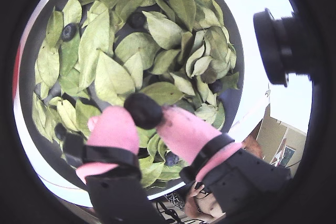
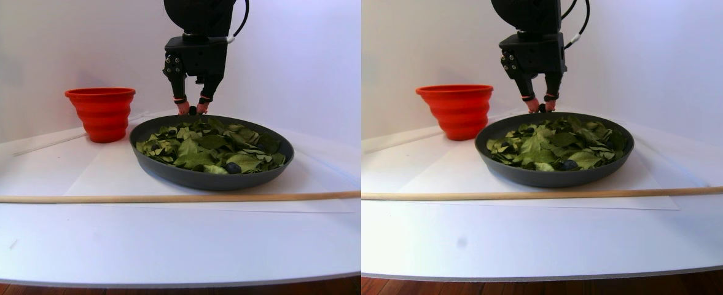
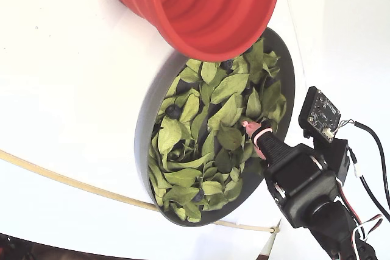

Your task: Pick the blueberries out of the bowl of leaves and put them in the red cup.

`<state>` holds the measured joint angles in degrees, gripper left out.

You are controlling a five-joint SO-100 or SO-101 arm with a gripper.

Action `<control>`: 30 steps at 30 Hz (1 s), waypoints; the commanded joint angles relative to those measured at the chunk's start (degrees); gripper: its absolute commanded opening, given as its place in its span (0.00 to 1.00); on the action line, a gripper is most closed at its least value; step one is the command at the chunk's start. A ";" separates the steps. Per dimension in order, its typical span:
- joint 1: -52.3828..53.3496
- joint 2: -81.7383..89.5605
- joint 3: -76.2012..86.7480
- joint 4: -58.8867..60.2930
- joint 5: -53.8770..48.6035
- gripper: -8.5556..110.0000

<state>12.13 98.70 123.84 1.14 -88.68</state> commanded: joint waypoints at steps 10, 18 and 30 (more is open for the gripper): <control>-2.46 8.79 -0.53 2.20 -1.76 0.15; -4.31 10.90 -0.44 2.90 -2.46 0.15; -7.47 14.33 -0.35 4.66 -3.52 0.15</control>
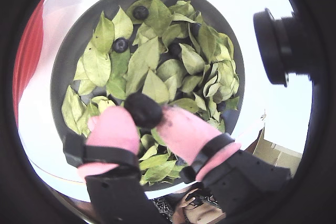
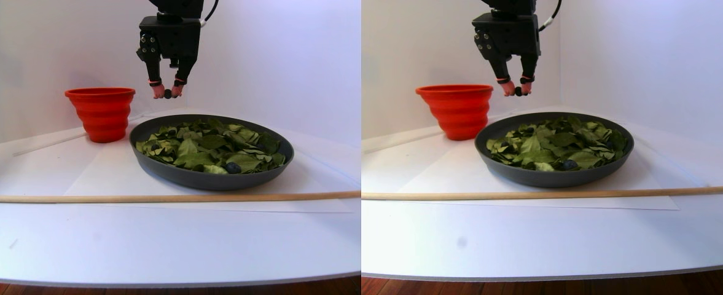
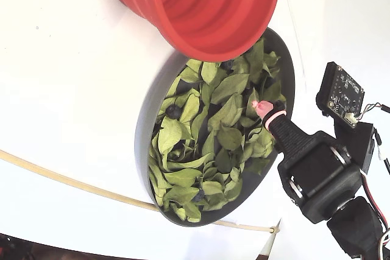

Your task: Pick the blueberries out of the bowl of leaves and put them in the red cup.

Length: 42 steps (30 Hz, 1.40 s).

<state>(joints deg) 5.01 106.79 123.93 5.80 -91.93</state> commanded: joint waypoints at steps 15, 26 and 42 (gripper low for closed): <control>-4.48 9.14 -1.05 0.62 -2.55 0.15; -7.38 11.07 -1.85 0.62 -4.13 0.15; -14.33 10.63 -5.19 -2.72 -7.12 0.15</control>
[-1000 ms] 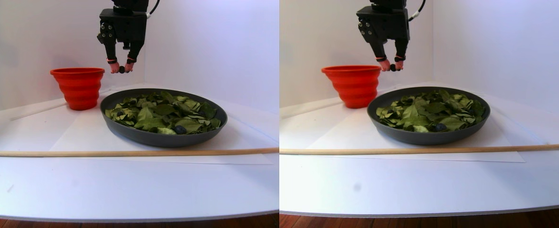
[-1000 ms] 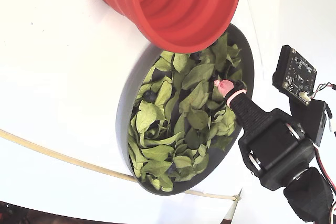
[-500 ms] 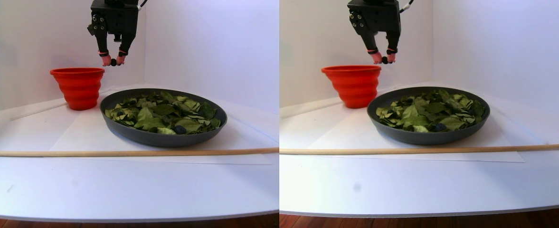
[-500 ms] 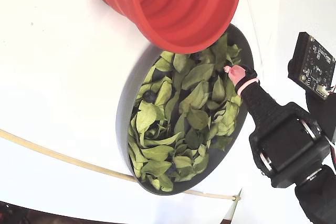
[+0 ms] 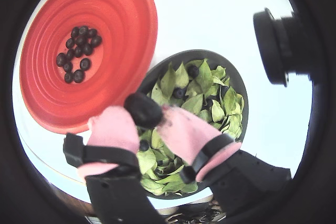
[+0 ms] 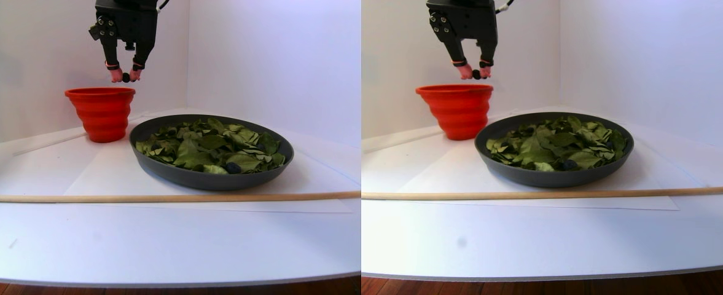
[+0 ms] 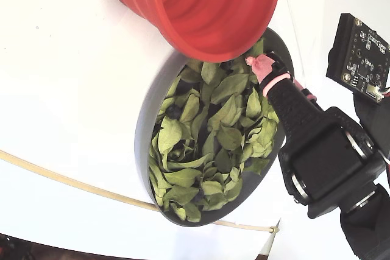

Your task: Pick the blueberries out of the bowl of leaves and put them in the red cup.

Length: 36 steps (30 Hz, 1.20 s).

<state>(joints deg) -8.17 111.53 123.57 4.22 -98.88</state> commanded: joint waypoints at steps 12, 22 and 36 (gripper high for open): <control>-4.22 2.99 -6.06 -4.75 -2.02 0.15; -6.33 -0.18 -6.15 -8.17 -2.72 0.15; -6.68 -2.46 -4.92 -11.51 -2.02 0.21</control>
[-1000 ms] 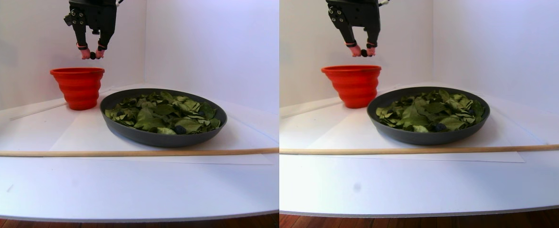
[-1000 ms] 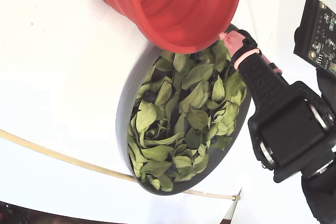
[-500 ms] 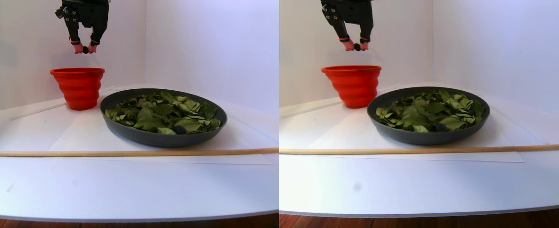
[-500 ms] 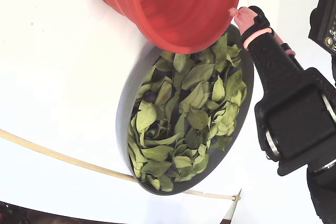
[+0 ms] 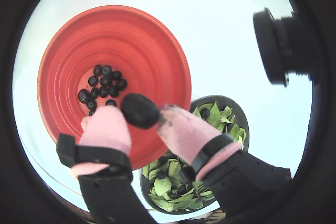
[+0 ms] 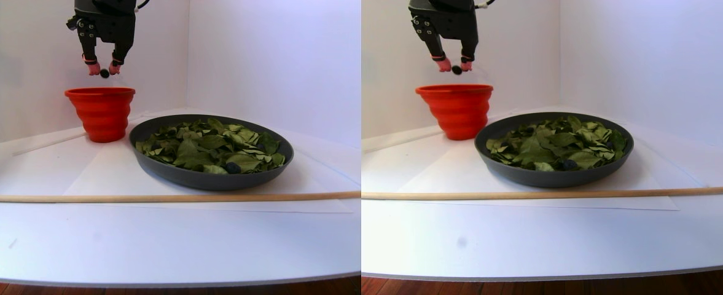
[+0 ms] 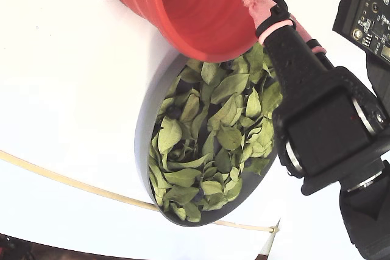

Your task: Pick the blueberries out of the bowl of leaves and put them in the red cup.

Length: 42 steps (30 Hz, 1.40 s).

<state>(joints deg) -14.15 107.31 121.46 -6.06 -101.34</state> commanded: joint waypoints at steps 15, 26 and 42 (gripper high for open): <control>3.34 6.42 -0.70 -0.09 0.26 0.21; 5.98 10.28 -0.26 3.96 0.79 0.21; 8.70 16.44 4.04 10.02 -0.18 0.20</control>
<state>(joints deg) -5.89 117.33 126.04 3.87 -100.81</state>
